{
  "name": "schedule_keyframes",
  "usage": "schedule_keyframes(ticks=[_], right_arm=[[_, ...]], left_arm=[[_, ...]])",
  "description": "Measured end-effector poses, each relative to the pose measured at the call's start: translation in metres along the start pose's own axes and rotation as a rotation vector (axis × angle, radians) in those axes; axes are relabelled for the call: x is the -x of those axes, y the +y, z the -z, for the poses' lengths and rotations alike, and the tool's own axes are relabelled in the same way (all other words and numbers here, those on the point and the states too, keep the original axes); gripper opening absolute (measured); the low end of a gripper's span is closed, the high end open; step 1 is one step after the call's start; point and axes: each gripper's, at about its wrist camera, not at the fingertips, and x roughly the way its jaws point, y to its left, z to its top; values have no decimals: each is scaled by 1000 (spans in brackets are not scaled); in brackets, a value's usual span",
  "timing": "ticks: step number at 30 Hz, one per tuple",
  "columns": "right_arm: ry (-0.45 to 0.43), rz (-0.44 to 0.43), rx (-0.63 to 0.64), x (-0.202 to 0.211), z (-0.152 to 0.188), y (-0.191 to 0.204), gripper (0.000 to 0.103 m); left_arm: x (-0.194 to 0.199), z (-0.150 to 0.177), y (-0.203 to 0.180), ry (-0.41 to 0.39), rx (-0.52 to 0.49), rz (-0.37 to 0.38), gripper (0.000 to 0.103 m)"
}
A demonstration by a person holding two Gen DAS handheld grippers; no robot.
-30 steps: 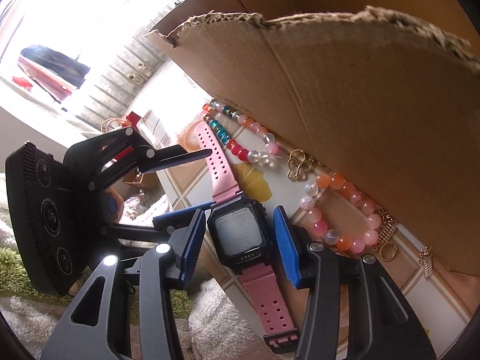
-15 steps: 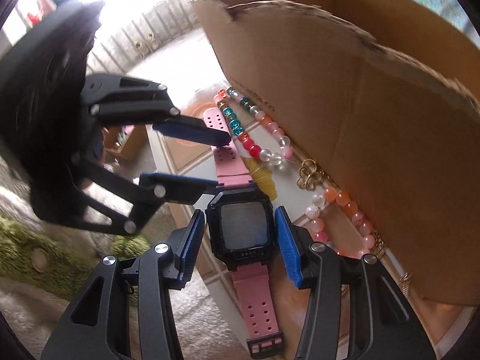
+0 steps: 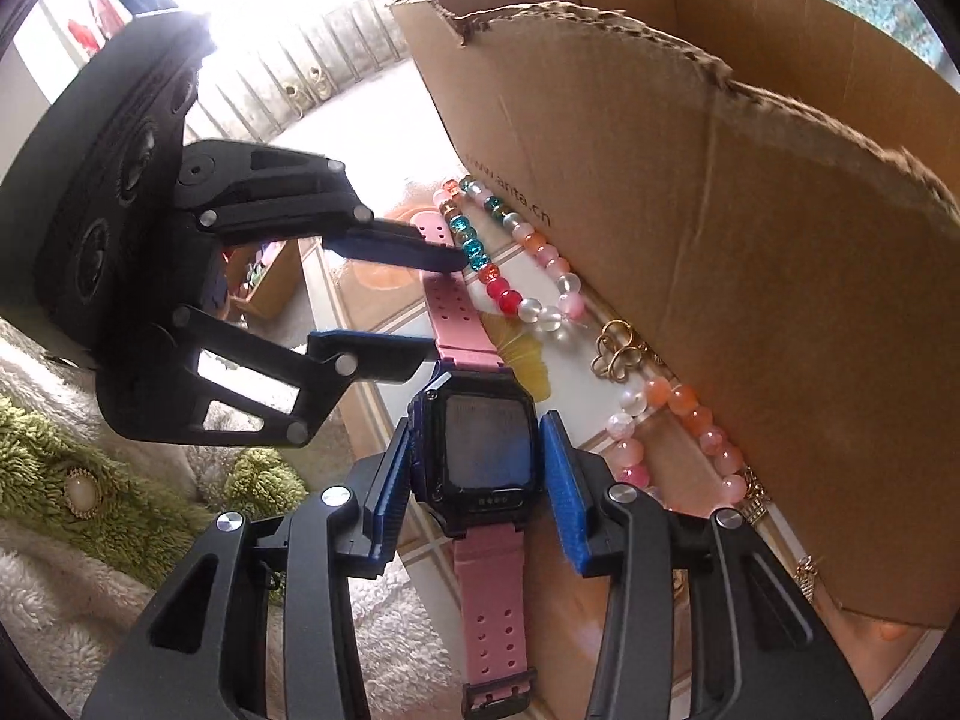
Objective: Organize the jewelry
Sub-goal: 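Grasp the pink strap with the left gripper while the right gripper grasps the watch face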
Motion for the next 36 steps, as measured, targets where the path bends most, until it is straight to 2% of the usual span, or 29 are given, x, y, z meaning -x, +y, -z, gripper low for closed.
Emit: schedule_keyframes(ticks=[1, 4, 5, 9, 12, 15, 21, 24, 26, 28, 30, 33, 36], right_arm=[[-1, 9, -10, -3, 1, 17, 41], [-16, 89, -66, 3, 16, 19, 42], [-23, 109, -76, 6, 20, 19, 43], [-71, 221, -148, 17, 43, 28, 43], [-93, 339, -200, 23, 55, 37, 43], [-100, 463, -200, 25, 60, 47, 42], [-126, 560, -223, 25, 60, 58, 41], [-125, 579, -234, 21, 57, 59, 34], [-114, 616, -243, 21, 53, 61, 22], [-105, 662, -248, 20, 51, 64, 17], [-102, 678, -261, 19, 52, 66, 15], [-95, 756, -242, 16, 49, 72, 10], [-106, 798, -254, 14, 40, 83, 6]], left_arm=[[-1, 0, 2, -2, 7, 0, 20], [3, 0, 4, 3, 49, 39, 15], [-3, -11, 7, 8, 66, 52, 15], [-6, -15, 35, 35, 188, 133, 14], [-9, -12, 48, 40, 254, 179, 14], [-13, -13, 61, 40, 279, 201, 14], [-6, -18, 70, 34, 315, 238, 14], [-4, -16, 77, 27, 336, 254, 14], [-4, -16, 79, 23, 347, 260, 14], [-3, -15, 81, 16, 352, 262, 14], [0, -12, 85, 9, 359, 269, 14], [1, -9, 89, -4, 366, 273, 13], [6, -9, 86, -22, 333, 242, 10]])
